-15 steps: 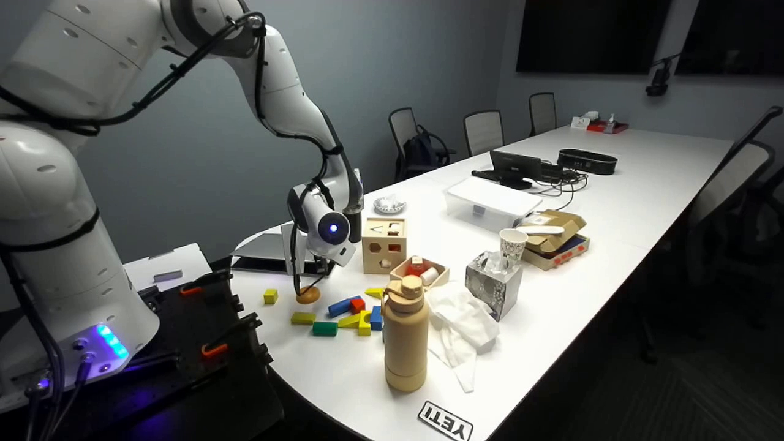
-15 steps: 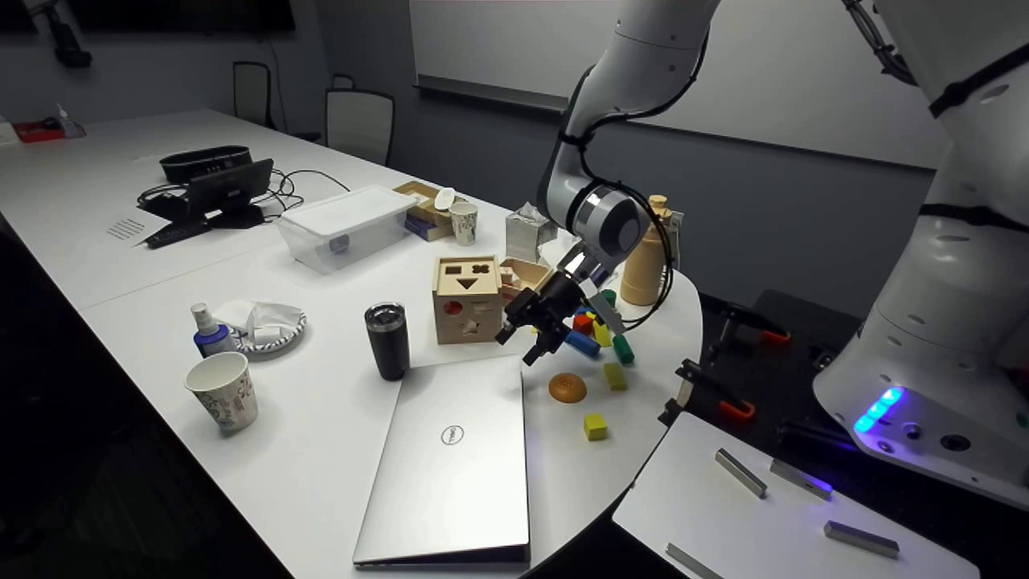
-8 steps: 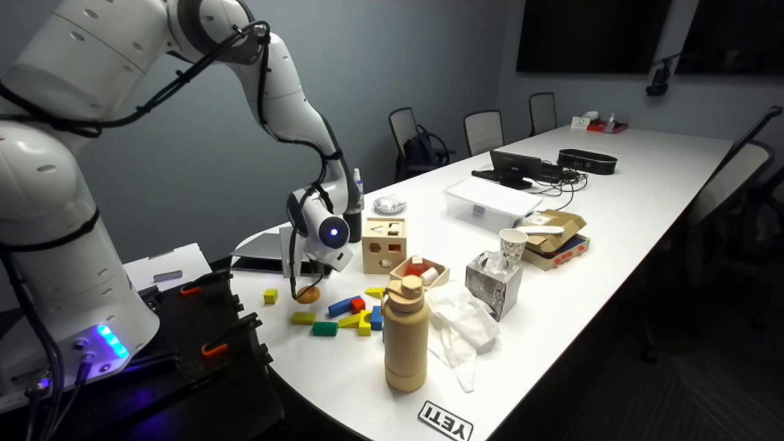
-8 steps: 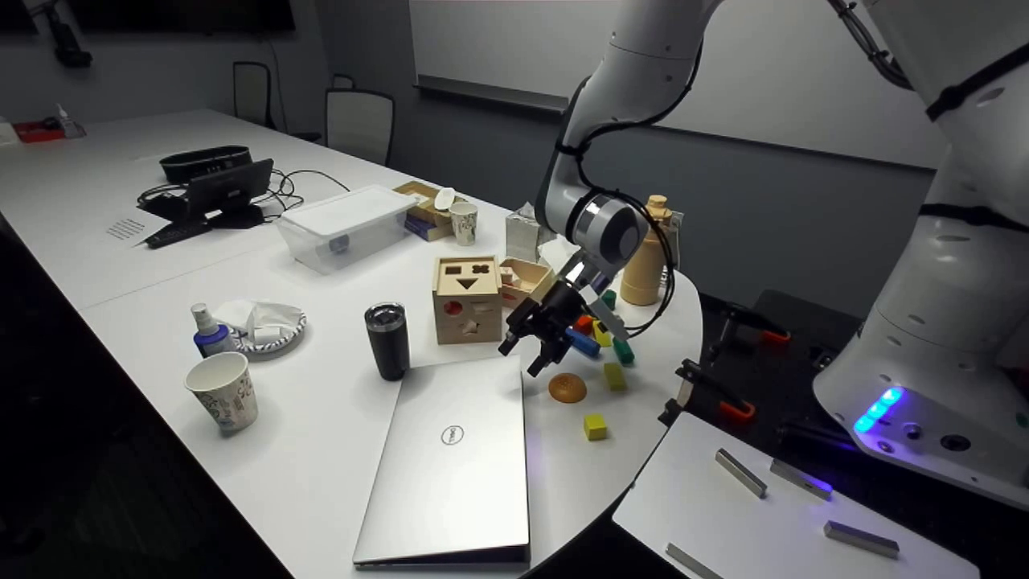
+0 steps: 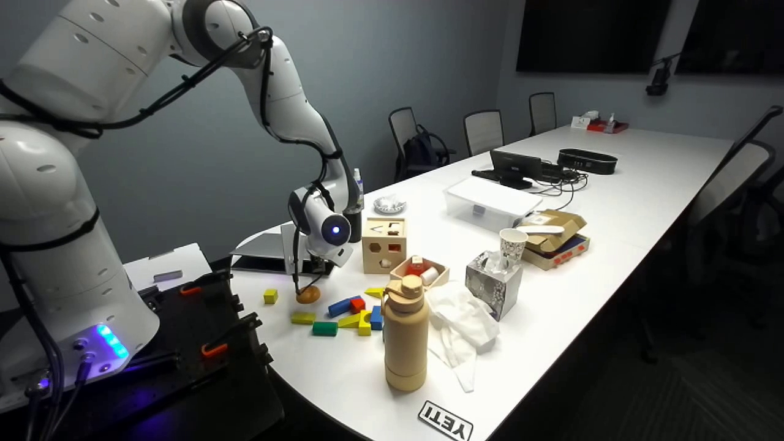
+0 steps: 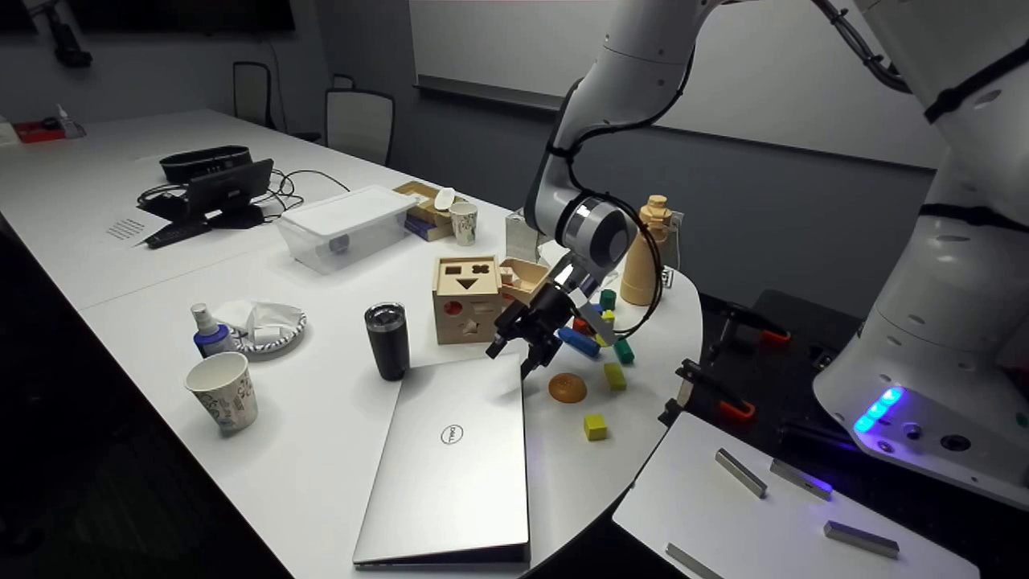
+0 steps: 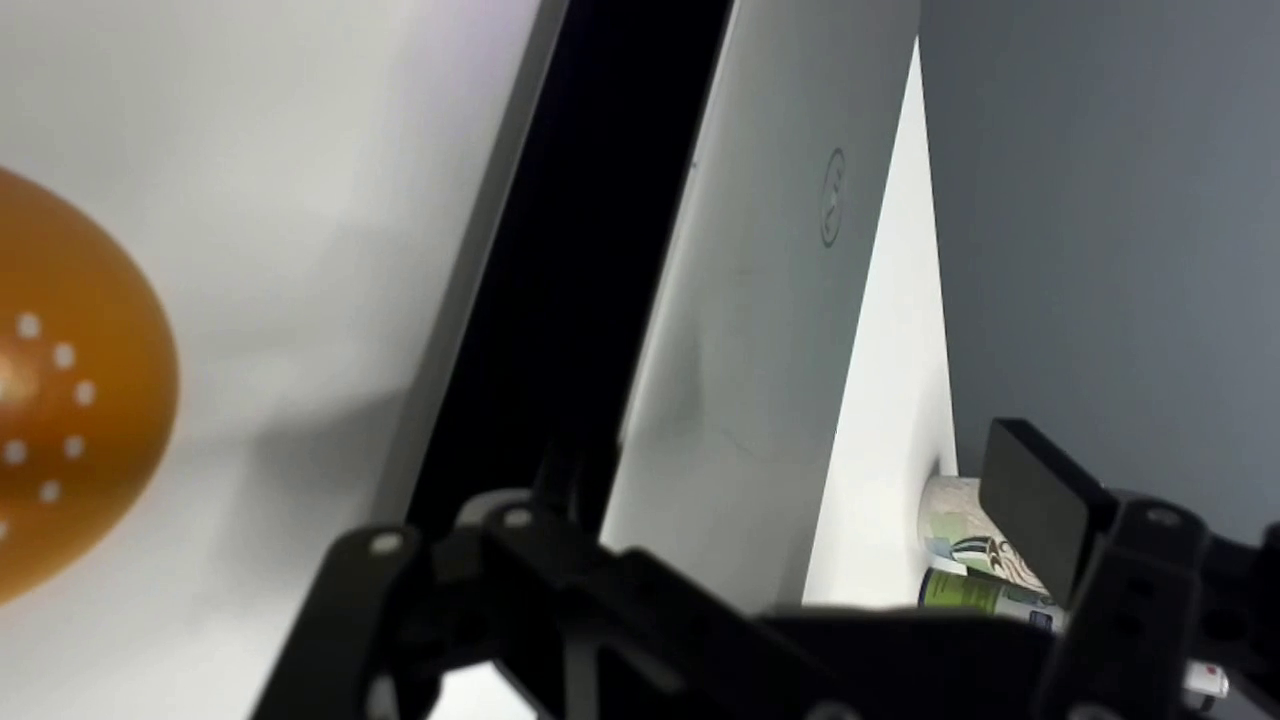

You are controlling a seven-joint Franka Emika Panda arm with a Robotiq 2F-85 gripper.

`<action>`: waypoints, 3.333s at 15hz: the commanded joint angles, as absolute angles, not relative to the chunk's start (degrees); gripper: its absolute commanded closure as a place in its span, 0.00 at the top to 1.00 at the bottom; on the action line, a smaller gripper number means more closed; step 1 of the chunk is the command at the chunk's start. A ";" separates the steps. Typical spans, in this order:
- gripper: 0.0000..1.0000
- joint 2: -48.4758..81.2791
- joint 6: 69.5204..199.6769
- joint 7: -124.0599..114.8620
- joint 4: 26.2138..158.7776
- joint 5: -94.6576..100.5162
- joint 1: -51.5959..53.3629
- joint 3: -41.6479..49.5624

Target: Open the laptop

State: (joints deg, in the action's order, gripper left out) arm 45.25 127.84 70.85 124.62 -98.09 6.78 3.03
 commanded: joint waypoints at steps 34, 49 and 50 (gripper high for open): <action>1.00 32.99 133.77 77.89 115.88 -82.90 11.77 -7.31; 1.00 43.92 131.57 88.84 102.14 -85.28 10.78 -10.62; 1.00 43.47 131.50 90.13 102.29 -86.04 10.59 -10.79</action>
State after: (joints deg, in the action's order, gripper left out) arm 43.36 133.14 86.41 104.60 -83.42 11.64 -9.36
